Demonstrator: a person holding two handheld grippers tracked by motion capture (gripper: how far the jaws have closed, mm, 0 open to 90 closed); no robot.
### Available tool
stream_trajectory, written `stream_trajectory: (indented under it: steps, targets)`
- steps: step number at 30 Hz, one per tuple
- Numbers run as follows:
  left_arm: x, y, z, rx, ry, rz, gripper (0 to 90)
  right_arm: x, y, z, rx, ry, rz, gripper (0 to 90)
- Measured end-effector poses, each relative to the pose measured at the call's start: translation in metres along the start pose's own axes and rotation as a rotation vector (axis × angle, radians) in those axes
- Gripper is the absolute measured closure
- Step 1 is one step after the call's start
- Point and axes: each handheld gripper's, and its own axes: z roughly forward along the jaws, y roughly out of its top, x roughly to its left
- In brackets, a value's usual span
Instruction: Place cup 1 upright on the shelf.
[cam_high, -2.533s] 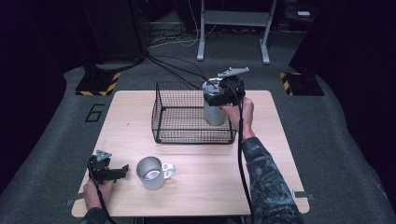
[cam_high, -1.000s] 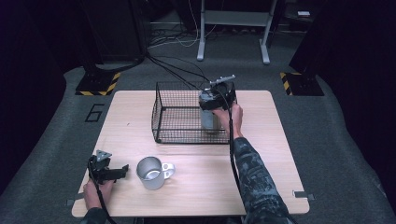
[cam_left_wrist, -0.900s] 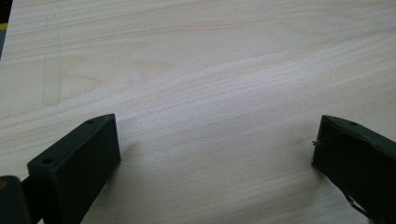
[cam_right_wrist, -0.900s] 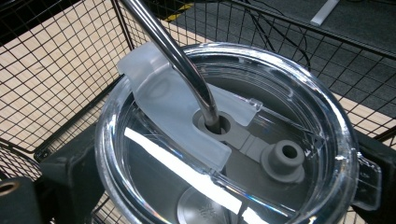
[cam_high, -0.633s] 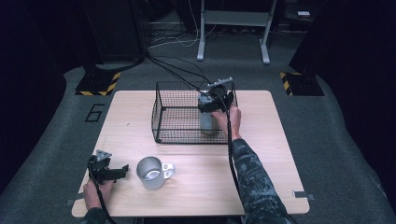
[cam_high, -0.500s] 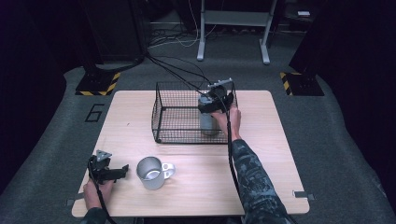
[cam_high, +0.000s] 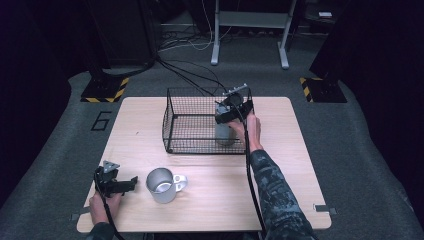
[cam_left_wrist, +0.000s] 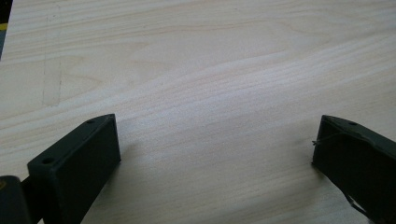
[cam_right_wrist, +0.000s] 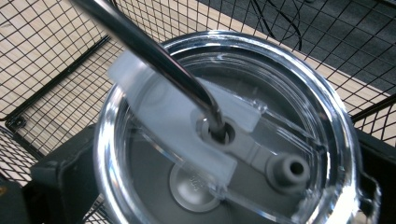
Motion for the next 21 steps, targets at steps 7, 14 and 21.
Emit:
stream_trajectory:
  steps: [7, 14, 21]
  targets:
    - [0.0, 0.0, 0.0, 0.0, 0.0, 0.001, 0.4, 0.0, 0.004, -0.014, -0.016, 0.004, -0.011, 0.0]
    - [0.0, 0.0, 0.0, 0.0, 0.0, 0.001, 0.4, -0.007, 0.005, -0.037, -0.083, 0.026, -0.001, 0.0]
    - [0.0, 0.0, 0.0, 0.0, 0.0, 0.001, 0.4, -0.011, 0.0, -0.062, -0.124, 0.044, 0.009, 0.0]
